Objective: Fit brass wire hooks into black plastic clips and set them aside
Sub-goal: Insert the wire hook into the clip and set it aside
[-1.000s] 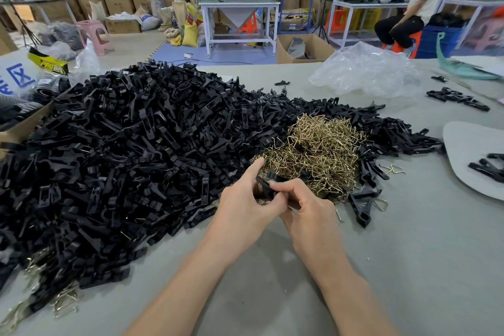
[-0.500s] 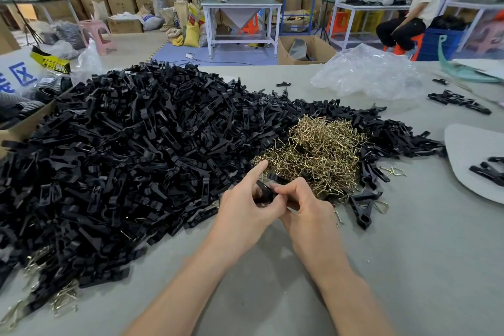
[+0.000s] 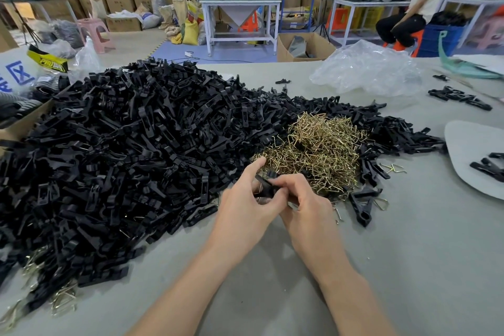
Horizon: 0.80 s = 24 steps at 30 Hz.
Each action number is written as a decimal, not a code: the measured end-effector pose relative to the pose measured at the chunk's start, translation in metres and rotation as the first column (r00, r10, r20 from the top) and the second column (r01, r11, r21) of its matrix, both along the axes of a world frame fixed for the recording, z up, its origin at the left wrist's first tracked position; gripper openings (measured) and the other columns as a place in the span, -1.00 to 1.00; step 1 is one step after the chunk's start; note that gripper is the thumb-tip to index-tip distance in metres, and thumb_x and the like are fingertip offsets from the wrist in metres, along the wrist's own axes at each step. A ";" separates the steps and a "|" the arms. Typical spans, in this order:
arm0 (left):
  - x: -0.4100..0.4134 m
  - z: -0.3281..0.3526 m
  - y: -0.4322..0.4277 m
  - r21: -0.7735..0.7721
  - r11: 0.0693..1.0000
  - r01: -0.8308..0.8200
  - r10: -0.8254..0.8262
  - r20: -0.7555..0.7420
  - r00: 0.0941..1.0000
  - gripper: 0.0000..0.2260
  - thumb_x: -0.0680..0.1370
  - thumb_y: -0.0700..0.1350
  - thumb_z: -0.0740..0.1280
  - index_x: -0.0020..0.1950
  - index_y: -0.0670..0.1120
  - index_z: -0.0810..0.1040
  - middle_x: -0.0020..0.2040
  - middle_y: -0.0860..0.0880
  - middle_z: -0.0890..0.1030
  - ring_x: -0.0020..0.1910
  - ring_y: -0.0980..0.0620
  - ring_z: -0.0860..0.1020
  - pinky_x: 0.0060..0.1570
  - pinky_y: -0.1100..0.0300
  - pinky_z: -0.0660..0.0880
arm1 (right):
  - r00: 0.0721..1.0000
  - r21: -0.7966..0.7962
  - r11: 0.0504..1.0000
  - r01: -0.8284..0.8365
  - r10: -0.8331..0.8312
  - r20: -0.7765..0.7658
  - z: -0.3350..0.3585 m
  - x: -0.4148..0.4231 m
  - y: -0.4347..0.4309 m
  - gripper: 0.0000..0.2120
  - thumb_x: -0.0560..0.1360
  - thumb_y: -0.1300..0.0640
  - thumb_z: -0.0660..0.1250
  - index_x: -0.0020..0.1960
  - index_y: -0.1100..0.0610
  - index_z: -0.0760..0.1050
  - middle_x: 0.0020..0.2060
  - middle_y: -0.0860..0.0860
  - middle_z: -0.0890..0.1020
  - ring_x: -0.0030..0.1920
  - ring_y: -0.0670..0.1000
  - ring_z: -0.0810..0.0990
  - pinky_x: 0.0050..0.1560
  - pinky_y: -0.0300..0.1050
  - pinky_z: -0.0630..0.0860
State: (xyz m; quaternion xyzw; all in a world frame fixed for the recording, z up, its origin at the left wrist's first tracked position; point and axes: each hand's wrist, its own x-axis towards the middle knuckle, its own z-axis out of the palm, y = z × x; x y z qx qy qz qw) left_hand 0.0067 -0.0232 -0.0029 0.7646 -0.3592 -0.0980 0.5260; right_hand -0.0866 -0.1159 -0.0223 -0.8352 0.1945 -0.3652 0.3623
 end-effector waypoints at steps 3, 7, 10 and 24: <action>0.000 0.000 0.001 0.020 1.000 0.000 -0.001 0.040 0.999 -0.38 0.47 0.23 0.41 0.48 0.29 0.24 -0.09 0.43 0.60 -0.13 0.42 0.58 -0.09 0.44 0.42 | 1.000 0.059 0.998 -0.018 0.017 0.019 0.003 0.000 -0.001 -0.55 0.51 0.33 0.43 0.18 -0.18 0.53 -0.06 -0.26 0.70 -0.06 -0.29 0.65 -0.09 -0.49 0.45; -0.001 0.001 0.004 0.062 0.998 0.019 -0.029 0.174 0.984 -0.34 0.48 0.40 0.22 0.53 0.29 0.13 -0.07 0.57 0.47 0.00 0.57 0.42 -0.01 0.46 0.35 | 0.976 0.392 0.907 -0.153 0.076 0.204 0.010 -0.003 -0.009 -0.65 0.59 0.33 0.32 0.13 -0.12 0.59 -0.02 -0.17 0.73 0.01 -0.17 0.69 0.01 -0.41 0.51; -0.001 0.004 0.005 0.069 0.997 0.027 -0.044 0.269 0.962 -0.43 0.51 0.37 0.18 0.49 0.30 0.17 0.05 0.51 0.49 0.14 0.42 0.42 0.07 0.38 0.38 | 0.938 0.540 0.796 -0.274 0.096 0.333 0.016 -0.005 -0.014 -0.76 0.61 0.30 0.31 0.18 0.04 0.58 0.00 -0.02 0.74 0.03 -0.04 0.72 0.01 -0.31 0.57; 0.011 0.008 0.014 0.106 0.990 0.097 -0.128 0.342 0.931 -0.64 0.56 0.27 0.18 0.35 0.31 0.29 0.04 0.44 0.46 0.10 0.44 0.40 0.07 0.51 0.34 | 0.929 0.556 0.764 -0.327 0.150 0.339 0.015 -0.004 -0.013 -0.77 0.60 0.24 0.31 0.18 0.01 0.60 0.05 0.04 0.73 0.12 0.03 0.70 0.17 -0.13 0.60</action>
